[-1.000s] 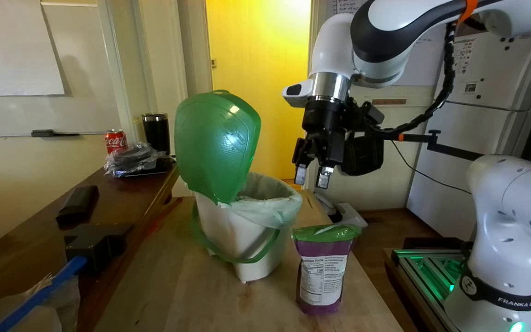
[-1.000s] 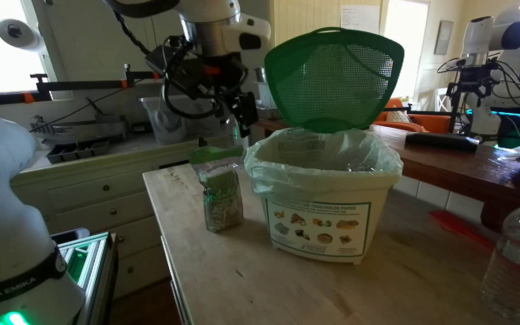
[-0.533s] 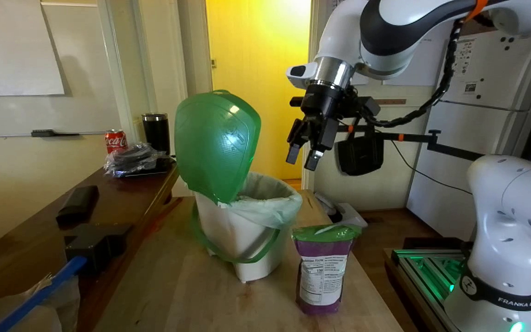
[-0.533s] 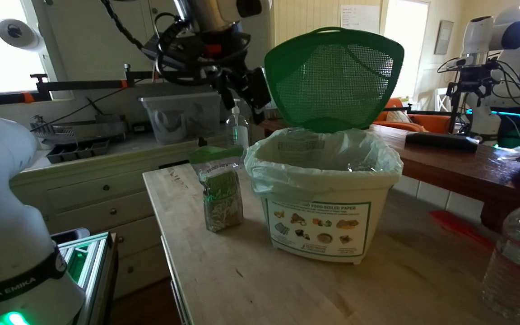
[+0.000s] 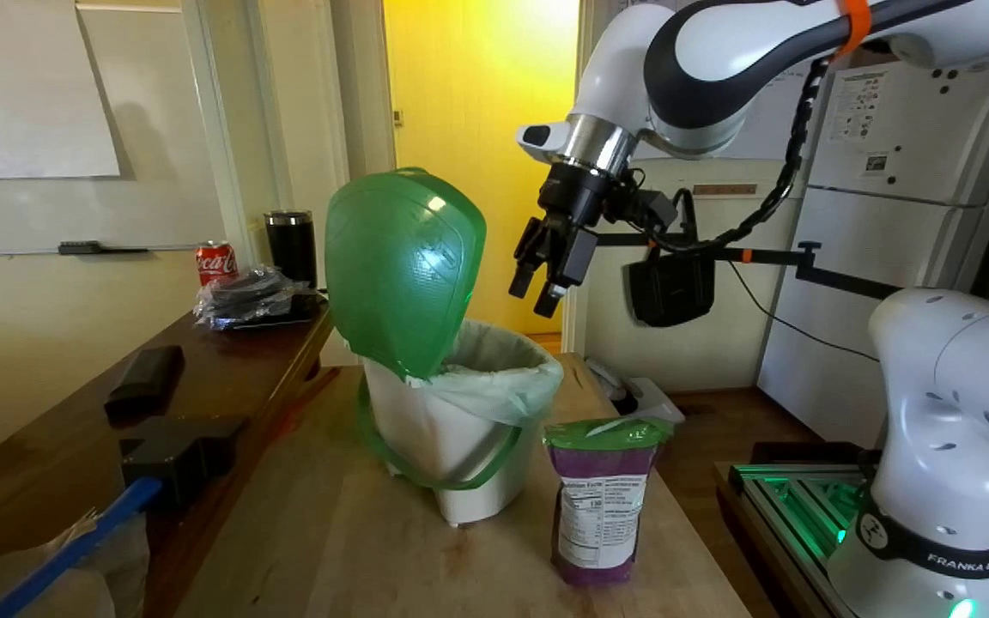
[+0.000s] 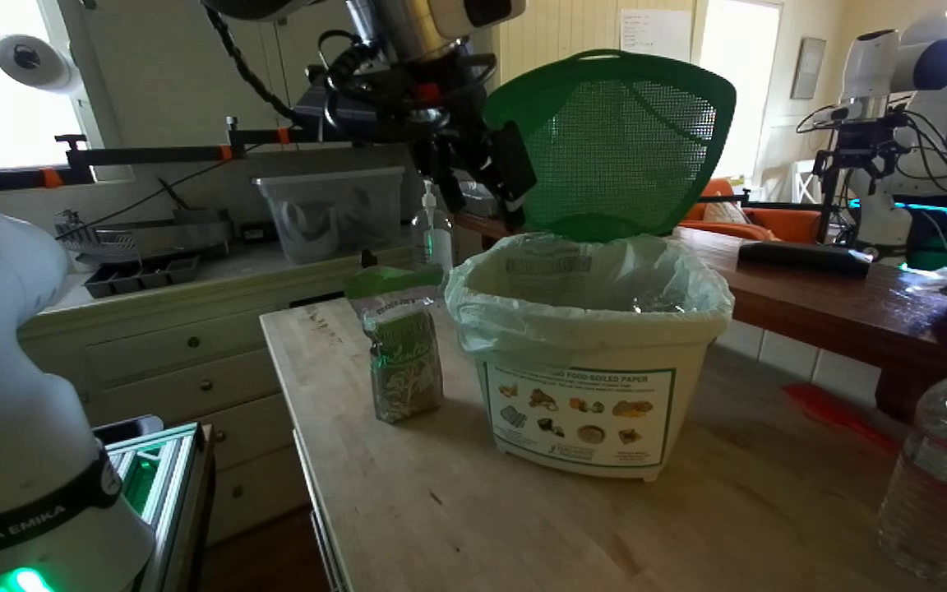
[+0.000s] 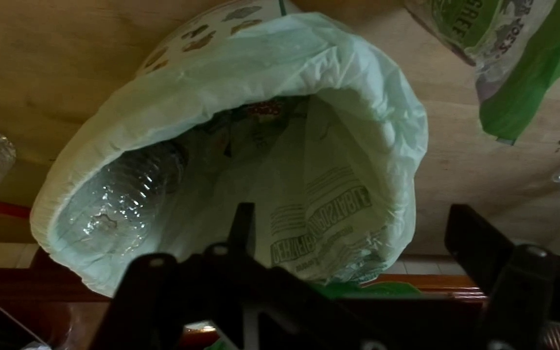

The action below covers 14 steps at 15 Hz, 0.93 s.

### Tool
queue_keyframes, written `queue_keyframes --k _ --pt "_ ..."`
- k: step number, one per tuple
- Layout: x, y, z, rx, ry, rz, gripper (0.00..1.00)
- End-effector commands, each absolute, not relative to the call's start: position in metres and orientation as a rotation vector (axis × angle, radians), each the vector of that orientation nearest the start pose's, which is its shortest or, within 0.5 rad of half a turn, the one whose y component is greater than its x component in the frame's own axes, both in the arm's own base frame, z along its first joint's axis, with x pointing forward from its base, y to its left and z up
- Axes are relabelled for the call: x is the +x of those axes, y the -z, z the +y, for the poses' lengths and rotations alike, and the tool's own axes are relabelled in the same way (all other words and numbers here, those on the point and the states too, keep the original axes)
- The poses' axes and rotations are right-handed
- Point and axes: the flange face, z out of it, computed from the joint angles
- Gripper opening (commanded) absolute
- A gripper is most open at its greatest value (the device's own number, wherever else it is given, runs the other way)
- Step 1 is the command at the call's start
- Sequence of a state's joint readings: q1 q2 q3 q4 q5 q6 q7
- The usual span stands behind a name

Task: Open the trash can then remove the contents inside

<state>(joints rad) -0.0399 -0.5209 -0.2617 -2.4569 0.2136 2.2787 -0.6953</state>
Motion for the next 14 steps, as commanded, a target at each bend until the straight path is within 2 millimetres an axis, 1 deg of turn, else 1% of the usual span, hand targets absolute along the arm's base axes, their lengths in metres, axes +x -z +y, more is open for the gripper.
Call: queue_keyframes --k 1,4,8,10,14 --pt "0.404 -0.511 -0.13 -2.915 0.639 -0.429 1.0" --pt "0.407 -0.511 -0.133 -2.93 0.661 -0.418 1.0" --pt "0.426 -0.512 -0.145 -2.972 0.821 -0.397 1.0" --pt "0.437 -0.508 -0.15 -3.0 0.87 -0.402 1.0" --pt "0.458 -0.496 -0.161 -3.061 0.904 -0.4 1.0"
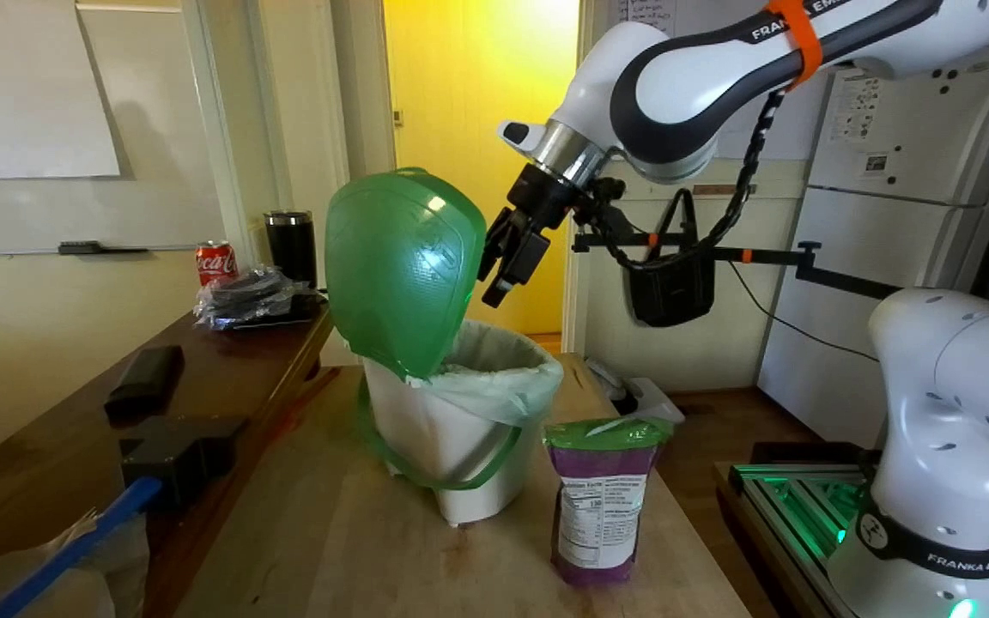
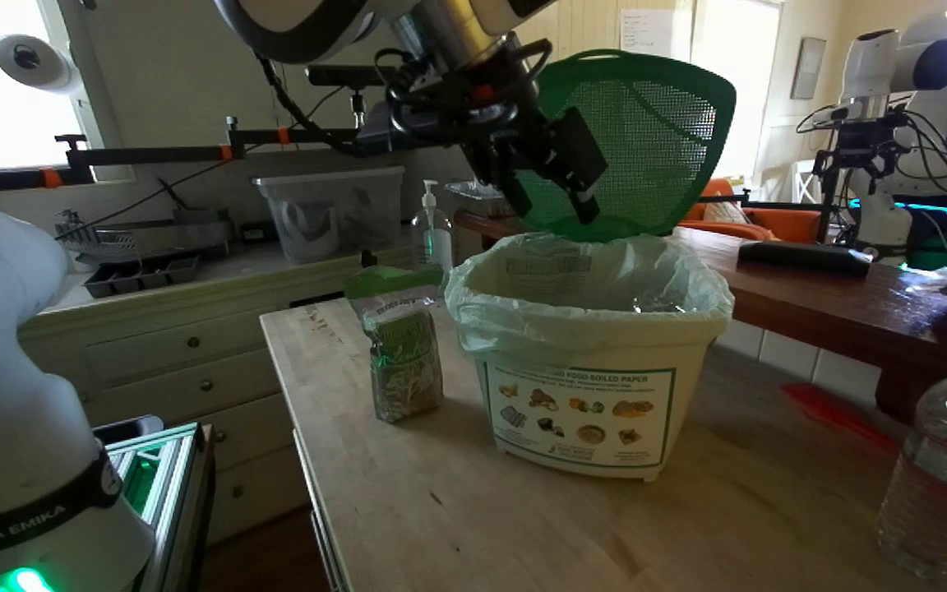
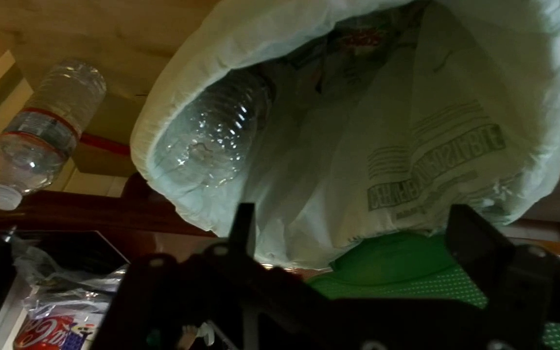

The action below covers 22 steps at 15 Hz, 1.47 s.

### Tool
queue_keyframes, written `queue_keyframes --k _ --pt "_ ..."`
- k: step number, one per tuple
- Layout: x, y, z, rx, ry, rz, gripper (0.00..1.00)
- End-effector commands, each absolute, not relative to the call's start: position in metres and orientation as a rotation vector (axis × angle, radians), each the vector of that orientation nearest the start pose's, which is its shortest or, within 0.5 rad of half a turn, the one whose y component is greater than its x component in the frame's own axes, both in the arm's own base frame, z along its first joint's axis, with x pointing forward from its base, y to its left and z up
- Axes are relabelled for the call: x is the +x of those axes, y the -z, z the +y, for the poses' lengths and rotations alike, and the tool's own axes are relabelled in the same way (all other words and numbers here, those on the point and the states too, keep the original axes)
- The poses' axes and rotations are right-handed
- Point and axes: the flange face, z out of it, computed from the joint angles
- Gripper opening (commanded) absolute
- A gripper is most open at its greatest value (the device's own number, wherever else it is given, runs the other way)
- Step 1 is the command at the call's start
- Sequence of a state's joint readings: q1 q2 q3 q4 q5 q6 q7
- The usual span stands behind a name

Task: Open the trash can then remove the contents inside

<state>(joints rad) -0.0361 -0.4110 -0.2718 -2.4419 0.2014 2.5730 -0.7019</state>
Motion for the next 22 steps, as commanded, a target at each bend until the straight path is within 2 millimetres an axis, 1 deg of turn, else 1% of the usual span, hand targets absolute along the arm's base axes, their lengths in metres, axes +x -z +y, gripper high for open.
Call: queue_keyframes --k 1,7,13,17,22 --pt "0.464 -0.493 -0.164 -3.077 0.9 -0.413 1.0" --pt "0.493 -0.478 -0.182 -3.161 0.833 -0.465 1.0" --pt "0.515 -0.464 -0.196 -3.206 0.782 -0.519 1.0" --pt "0.524 -0.454 -0.201 -3.212 0.75 -0.567 1.0" --pt "0.531 -0.444 -0.2 -3.203 0.706 -0.61 1.0"
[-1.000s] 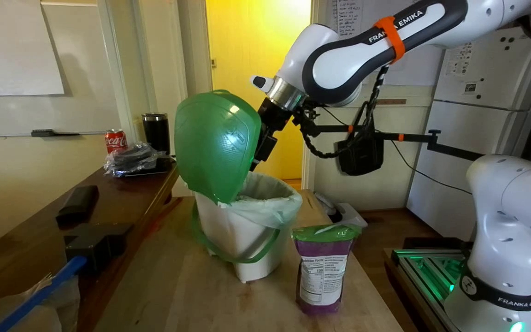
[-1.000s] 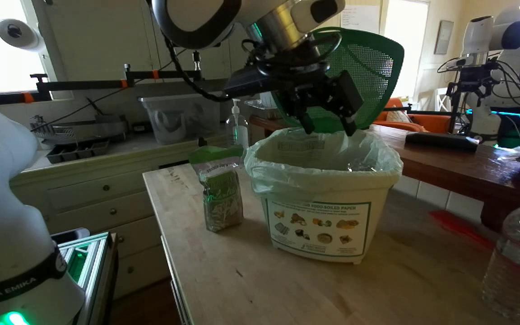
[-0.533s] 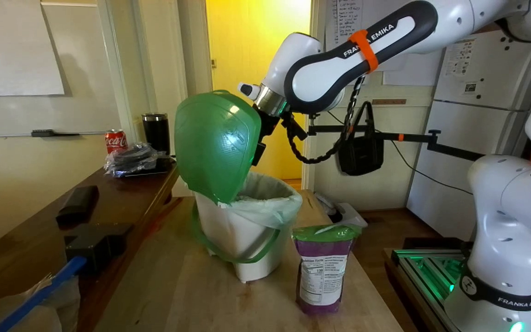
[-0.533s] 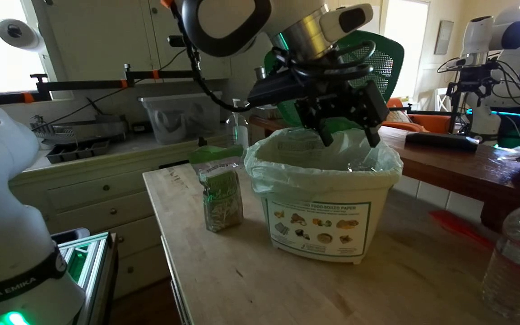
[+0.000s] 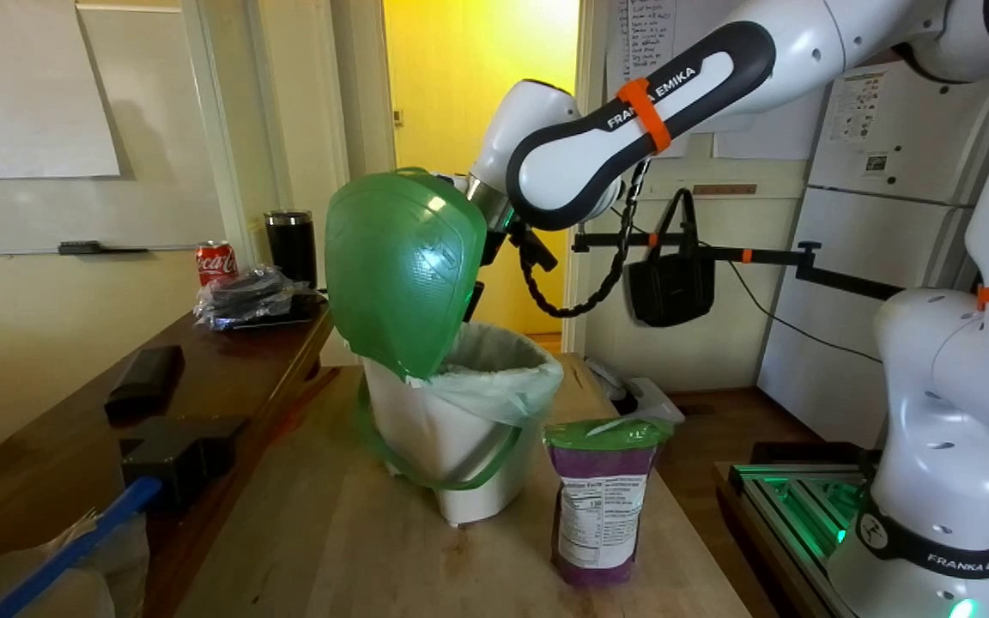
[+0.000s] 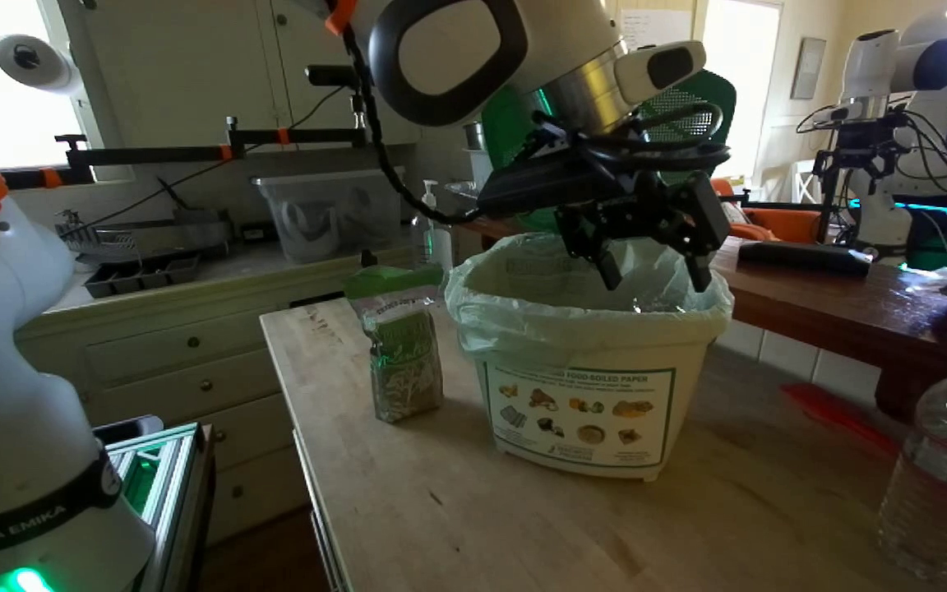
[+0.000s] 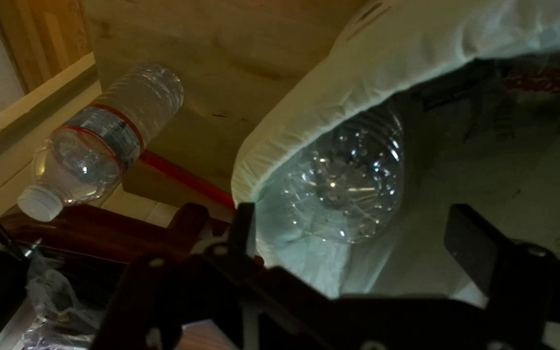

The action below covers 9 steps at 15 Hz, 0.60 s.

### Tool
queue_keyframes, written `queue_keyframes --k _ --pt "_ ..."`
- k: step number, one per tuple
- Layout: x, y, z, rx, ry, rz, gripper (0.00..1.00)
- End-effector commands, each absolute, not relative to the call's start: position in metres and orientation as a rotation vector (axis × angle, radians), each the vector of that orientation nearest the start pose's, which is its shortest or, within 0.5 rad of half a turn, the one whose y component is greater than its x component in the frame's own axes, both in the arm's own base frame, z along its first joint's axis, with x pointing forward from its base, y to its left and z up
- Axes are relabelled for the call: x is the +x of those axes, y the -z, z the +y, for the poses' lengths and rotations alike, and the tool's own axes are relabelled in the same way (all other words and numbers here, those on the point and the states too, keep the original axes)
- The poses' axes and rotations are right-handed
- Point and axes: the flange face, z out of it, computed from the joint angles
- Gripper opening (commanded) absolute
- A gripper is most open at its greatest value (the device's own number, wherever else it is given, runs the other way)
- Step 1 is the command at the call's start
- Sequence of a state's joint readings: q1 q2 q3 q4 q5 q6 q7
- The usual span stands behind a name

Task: Open the trash can then remove the contents inside

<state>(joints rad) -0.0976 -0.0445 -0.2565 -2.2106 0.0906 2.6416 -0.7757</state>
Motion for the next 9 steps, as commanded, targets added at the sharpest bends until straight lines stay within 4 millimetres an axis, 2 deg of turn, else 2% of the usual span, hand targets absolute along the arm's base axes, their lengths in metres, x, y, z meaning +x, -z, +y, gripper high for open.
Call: queue_keyframes --k 1,9 --pt "0.532 -0.442 -0.199 -3.197 0.701 -0.619 1.0" --pt "0.54 -0.432 -0.194 -3.144 0.678 -0.671 1.0"
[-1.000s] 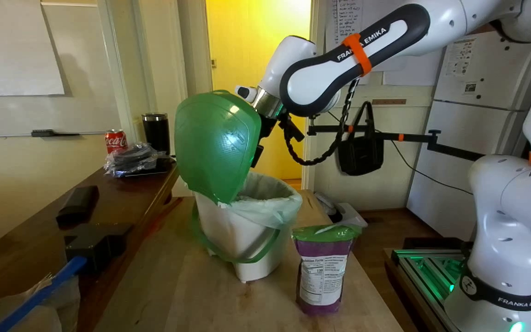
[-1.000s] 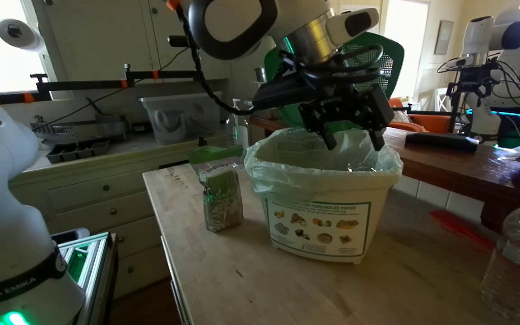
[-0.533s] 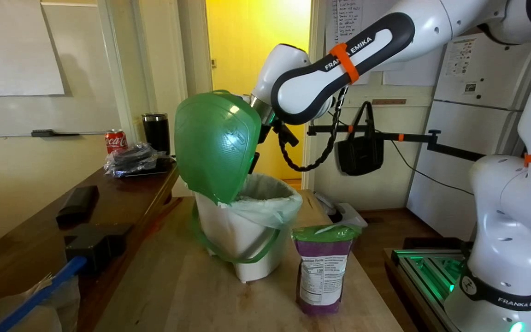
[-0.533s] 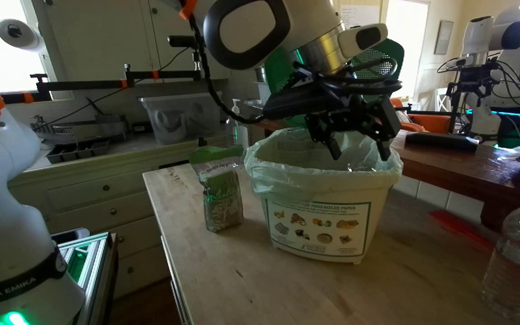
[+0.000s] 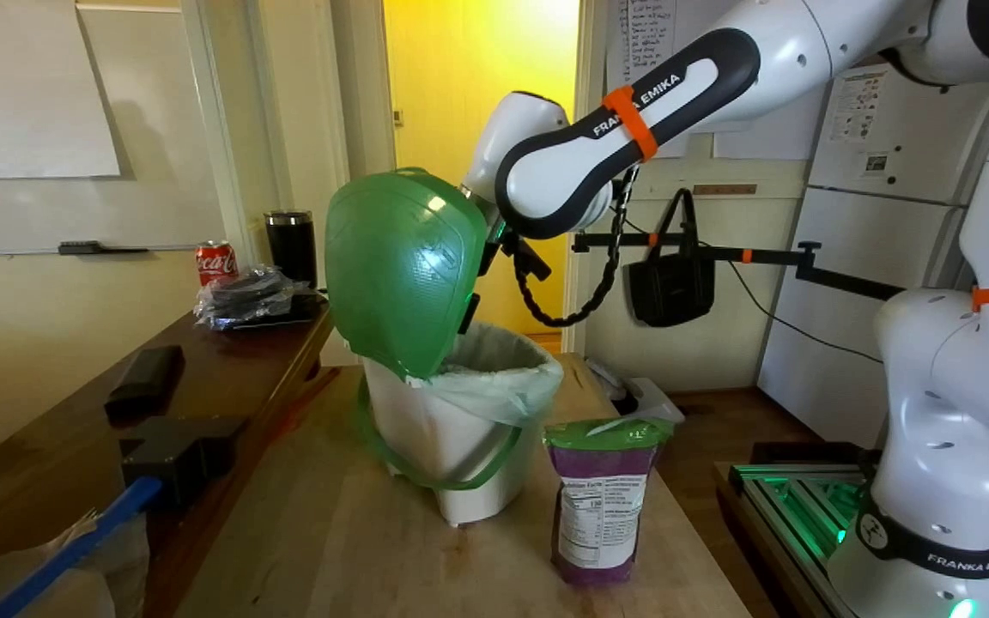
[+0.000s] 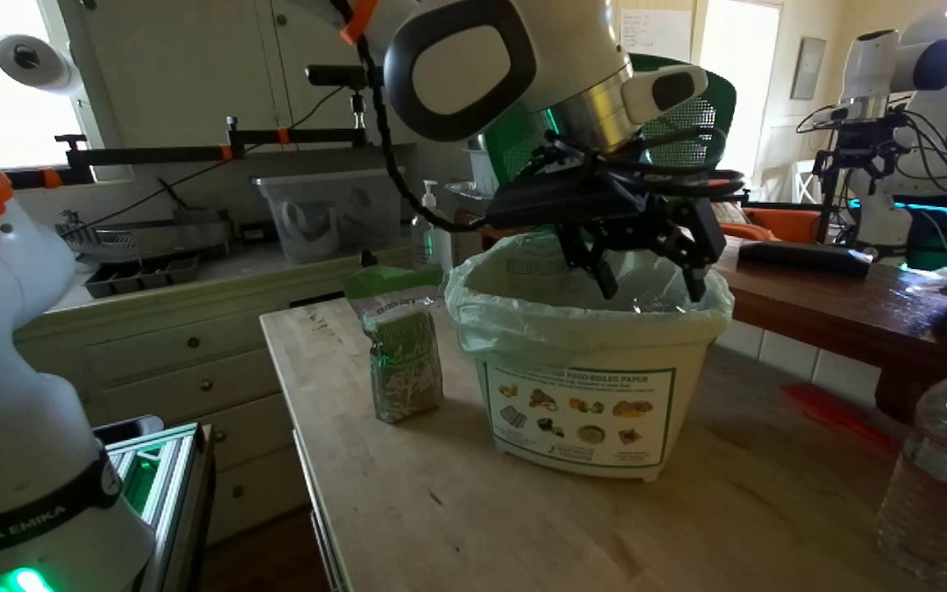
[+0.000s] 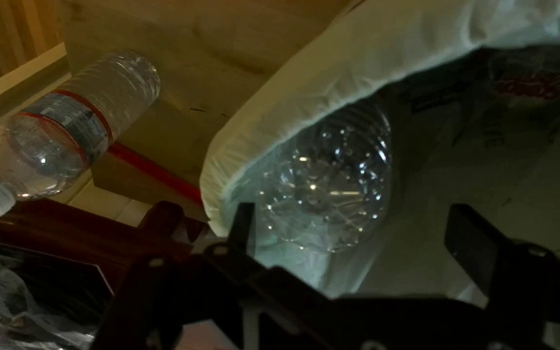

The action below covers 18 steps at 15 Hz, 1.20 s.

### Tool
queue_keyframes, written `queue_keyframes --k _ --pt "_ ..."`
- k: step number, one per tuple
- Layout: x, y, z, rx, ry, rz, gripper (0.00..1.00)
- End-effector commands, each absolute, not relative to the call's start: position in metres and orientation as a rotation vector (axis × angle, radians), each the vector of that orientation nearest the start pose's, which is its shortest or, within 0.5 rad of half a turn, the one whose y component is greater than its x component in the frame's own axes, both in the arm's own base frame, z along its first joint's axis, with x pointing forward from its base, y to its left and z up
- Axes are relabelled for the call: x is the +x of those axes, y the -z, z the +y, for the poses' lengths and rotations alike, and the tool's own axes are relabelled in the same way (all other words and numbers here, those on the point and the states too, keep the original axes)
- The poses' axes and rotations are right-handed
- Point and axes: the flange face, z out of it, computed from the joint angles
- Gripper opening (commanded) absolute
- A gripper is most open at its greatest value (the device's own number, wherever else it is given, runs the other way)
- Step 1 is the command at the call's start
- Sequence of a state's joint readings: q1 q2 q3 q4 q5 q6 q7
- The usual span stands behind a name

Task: Open the trash can then remove the contents inside

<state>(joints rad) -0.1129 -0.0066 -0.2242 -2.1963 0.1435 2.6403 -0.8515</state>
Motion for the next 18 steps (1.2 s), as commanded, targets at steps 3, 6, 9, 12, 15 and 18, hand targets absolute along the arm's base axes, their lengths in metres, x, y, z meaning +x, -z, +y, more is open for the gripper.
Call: queue_keyframes --k 3,6,9,12,15,18 --pt "0.542 -0.428 -0.196 -3.14 0.676 -0.688 1.0" --pt "0.546 -0.427 -0.198 -3.142 0.686 -0.716 1.0" --pt "0.549 -0.424 -0.2 -3.141 0.674 -0.731 1.0" --pt "0.551 -0.421 -0.2 -3.143 0.658 -0.743 1.0" --pt "0.552 -0.418 -0.201 -3.145 0.641 -0.749 0.97" --pt "0.553 -0.416 -0.2 -3.143 0.631 -0.754 0.81"
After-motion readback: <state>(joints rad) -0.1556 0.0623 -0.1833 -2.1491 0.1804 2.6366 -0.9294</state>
